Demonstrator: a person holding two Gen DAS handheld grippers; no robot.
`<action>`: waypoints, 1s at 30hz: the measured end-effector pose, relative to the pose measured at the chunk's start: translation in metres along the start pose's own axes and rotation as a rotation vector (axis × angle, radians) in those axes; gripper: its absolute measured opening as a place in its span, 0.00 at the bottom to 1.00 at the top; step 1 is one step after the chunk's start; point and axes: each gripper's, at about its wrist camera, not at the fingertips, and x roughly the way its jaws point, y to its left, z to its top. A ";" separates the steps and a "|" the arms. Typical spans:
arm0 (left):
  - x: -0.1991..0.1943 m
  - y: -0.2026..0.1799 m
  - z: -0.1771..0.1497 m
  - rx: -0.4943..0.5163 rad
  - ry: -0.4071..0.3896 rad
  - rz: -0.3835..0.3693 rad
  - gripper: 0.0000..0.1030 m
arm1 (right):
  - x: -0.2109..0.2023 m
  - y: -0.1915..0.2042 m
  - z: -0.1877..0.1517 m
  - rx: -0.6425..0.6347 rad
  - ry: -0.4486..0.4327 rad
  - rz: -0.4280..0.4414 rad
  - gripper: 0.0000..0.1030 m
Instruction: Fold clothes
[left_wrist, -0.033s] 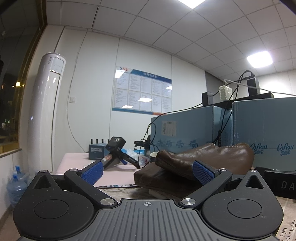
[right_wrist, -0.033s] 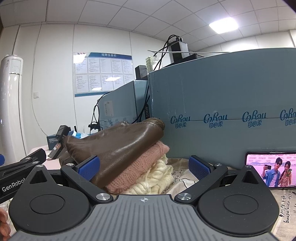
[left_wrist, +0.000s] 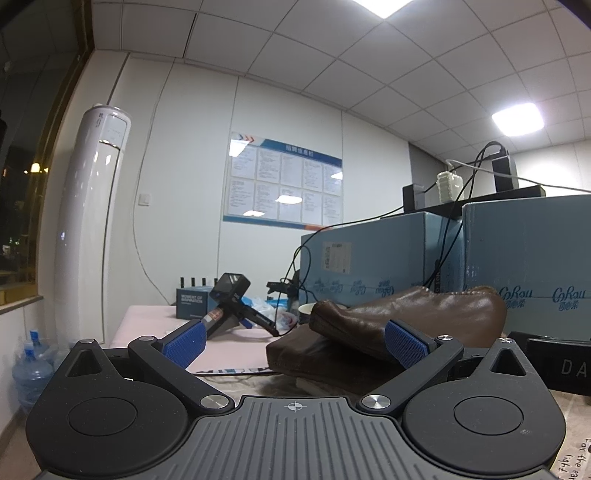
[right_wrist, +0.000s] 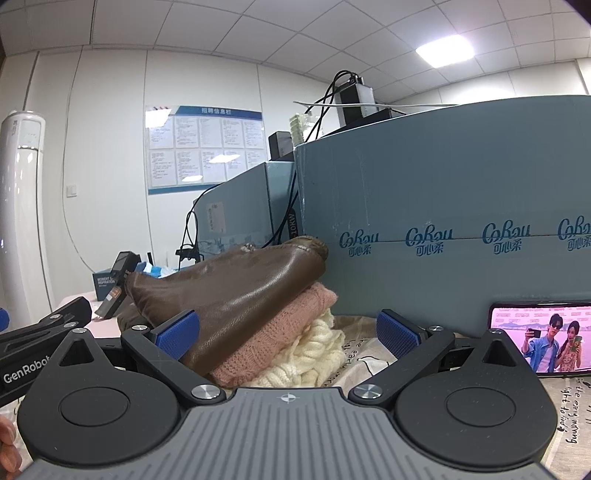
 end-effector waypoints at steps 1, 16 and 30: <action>0.000 0.000 0.000 -0.002 -0.001 -0.003 1.00 | 0.001 0.000 0.000 -0.002 0.001 0.000 1.00; 0.001 0.002 0.001 -0.023 -0.004 -0.031 1.00 | -0.007 -0.005 0.004 0.038 -0.050 -0.061 1.00; 0.001 0.002 0.000 -0.022 -0.003 -0.031 1.00 | -0.007 -0.001 -0.001 0.019 -0.050 -0.053 1.00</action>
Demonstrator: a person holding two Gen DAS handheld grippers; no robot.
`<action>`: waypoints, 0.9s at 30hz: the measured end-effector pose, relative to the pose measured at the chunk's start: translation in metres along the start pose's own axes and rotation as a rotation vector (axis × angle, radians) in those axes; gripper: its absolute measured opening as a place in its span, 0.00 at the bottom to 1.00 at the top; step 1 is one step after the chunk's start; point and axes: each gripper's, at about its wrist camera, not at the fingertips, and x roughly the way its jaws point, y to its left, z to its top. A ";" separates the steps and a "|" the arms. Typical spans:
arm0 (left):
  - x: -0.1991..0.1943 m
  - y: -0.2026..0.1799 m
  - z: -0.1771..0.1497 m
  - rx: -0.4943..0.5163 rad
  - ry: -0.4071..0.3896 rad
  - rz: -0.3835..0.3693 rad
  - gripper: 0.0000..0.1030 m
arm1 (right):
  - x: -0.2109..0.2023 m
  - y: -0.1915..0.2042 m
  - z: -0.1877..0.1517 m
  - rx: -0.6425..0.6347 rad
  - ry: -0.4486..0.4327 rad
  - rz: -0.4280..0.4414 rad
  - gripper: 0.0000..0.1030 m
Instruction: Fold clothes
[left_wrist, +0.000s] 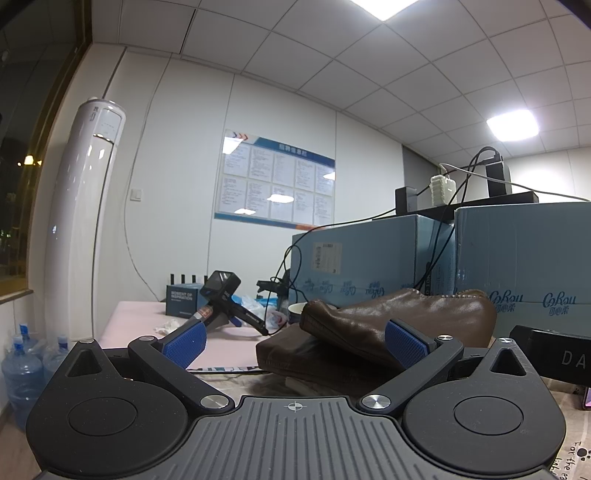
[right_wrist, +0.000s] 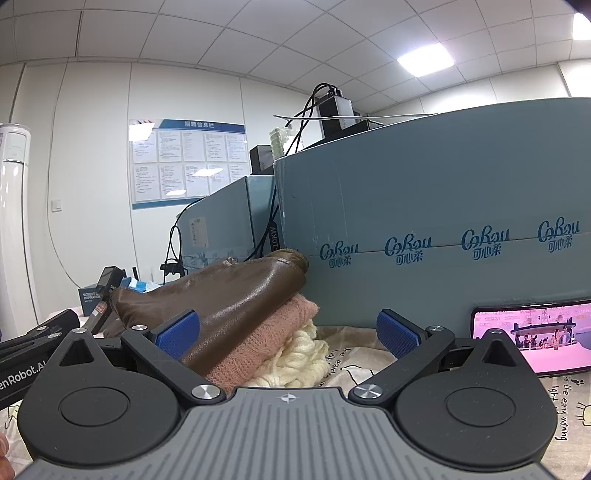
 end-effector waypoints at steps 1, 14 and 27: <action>0.000 0.000 0.000 0.000 -0.001 0.000 1.00 | 0.000 0.000 0.000 -0.001 0.000 0.002 1.00; -0.001 0.001 0.000 -0.003 -0.004 0.002 1.00 | 0.000 0.001 0.000 -0.005 0.001 0.010 1.00; -0.001 0.001 0.000 -0.004 -0.005 0.004 1.00 | 0.000 0.001 0.000 -0.005 0.003 0.013 1.00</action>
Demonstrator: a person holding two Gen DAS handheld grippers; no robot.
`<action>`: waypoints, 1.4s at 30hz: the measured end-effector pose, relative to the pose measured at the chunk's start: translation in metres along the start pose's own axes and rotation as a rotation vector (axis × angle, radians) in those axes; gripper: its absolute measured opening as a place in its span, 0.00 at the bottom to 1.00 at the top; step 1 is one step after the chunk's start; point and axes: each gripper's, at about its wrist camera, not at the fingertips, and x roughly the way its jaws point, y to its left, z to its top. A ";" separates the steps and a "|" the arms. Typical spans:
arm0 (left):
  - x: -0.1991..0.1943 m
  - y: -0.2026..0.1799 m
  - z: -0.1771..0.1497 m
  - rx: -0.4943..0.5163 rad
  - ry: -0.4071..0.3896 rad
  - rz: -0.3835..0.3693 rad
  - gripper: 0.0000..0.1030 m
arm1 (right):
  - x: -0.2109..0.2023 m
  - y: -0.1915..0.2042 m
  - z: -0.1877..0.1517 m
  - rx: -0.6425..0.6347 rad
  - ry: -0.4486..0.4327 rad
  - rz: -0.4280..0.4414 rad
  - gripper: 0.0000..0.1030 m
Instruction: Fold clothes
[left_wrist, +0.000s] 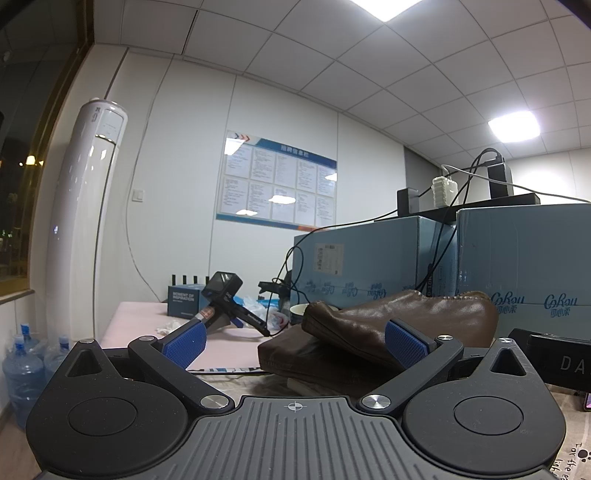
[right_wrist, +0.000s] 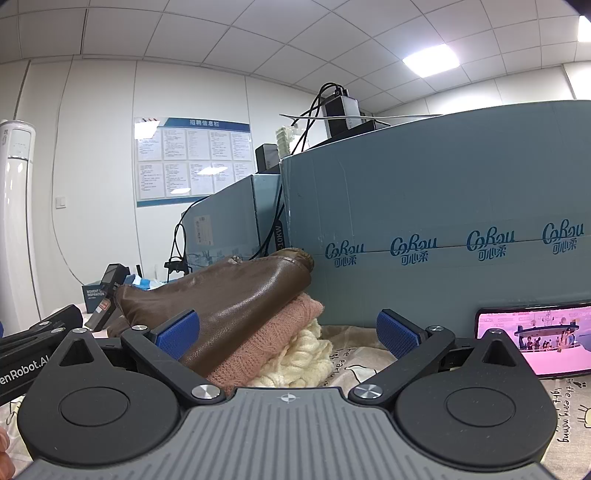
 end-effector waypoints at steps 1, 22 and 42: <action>0.000 0.000 0.000 0.000 0.000 0.000 1.00 | 0.000 0.000 0.000 0.000 0.000 0.000 1.00; 0.000 0.000 0.001 -0.004 -0.001 0.002 1.00 | 0.000 -0.001 0.000 -0.001 0.002 0.002 1.00; 0.000 0.001 0.001 -0.006 0.000 0.002 1.00 | 0.002 0.001 0.000 -0.013 0.012 0.006 1.00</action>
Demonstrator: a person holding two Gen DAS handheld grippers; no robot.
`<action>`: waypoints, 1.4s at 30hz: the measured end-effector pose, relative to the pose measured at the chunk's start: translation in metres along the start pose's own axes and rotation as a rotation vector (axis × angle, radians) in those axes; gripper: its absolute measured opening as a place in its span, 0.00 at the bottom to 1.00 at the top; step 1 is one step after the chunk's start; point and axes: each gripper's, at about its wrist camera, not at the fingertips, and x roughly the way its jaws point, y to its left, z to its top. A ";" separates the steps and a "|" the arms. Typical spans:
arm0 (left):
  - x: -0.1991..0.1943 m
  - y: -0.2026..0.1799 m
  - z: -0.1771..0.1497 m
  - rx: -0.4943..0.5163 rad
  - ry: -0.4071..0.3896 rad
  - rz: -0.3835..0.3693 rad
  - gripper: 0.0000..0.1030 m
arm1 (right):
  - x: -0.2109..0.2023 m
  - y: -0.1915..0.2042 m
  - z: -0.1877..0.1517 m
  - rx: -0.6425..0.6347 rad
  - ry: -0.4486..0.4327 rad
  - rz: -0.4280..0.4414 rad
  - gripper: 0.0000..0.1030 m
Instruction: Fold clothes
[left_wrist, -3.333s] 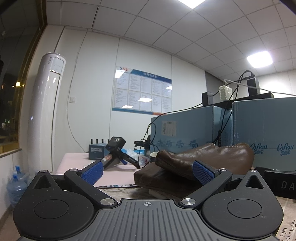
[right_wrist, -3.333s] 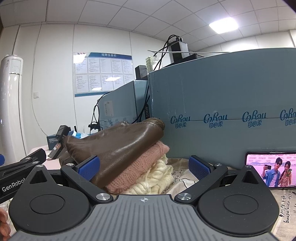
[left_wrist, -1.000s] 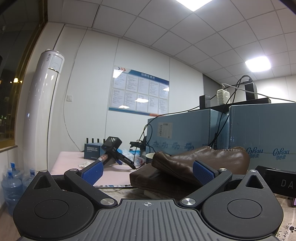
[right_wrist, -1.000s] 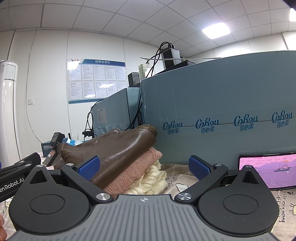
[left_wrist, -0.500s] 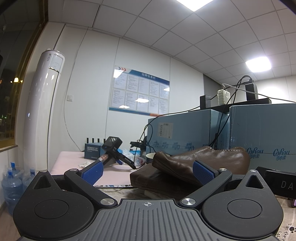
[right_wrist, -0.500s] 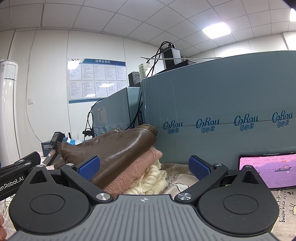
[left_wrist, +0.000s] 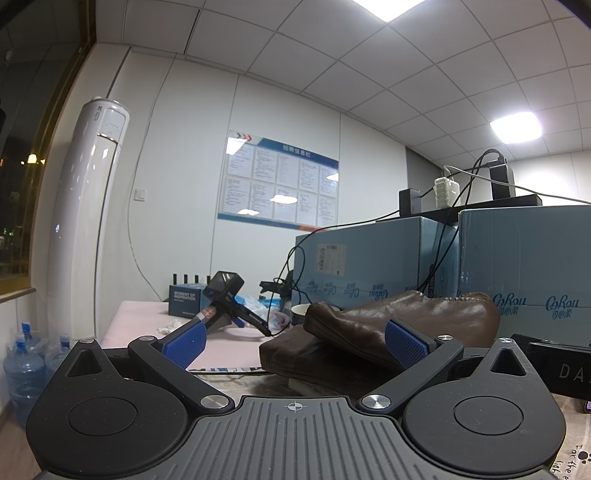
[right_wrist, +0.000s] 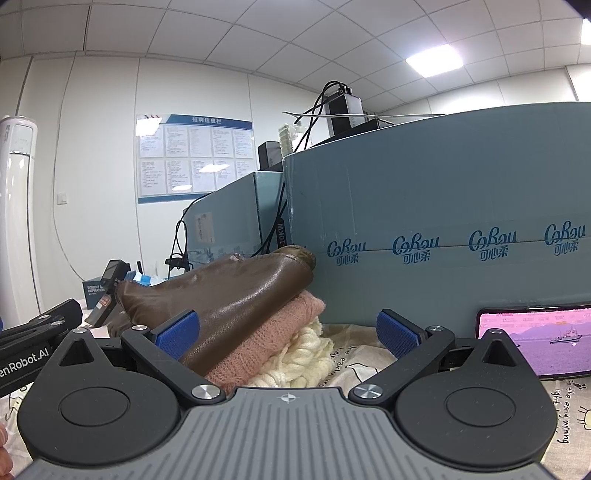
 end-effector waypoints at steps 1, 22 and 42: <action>0.000 0.000 0.000 -0.001 0.000 0.001 1.00 | 0.000 0.000 0.000 0.000 0.003 0.002 1.00; 0.002 0.023 0.004 -0.177 0.010 -0.092 1.00 | -0.007 0.016 0.006 -0.050 0.020 -0.088 1.00; -0.021 0.010 0.017 -0.185 0.060 -0.297 1.00 | -0.108 0.026 0.030 -0.030 0.007 -0.309 1.00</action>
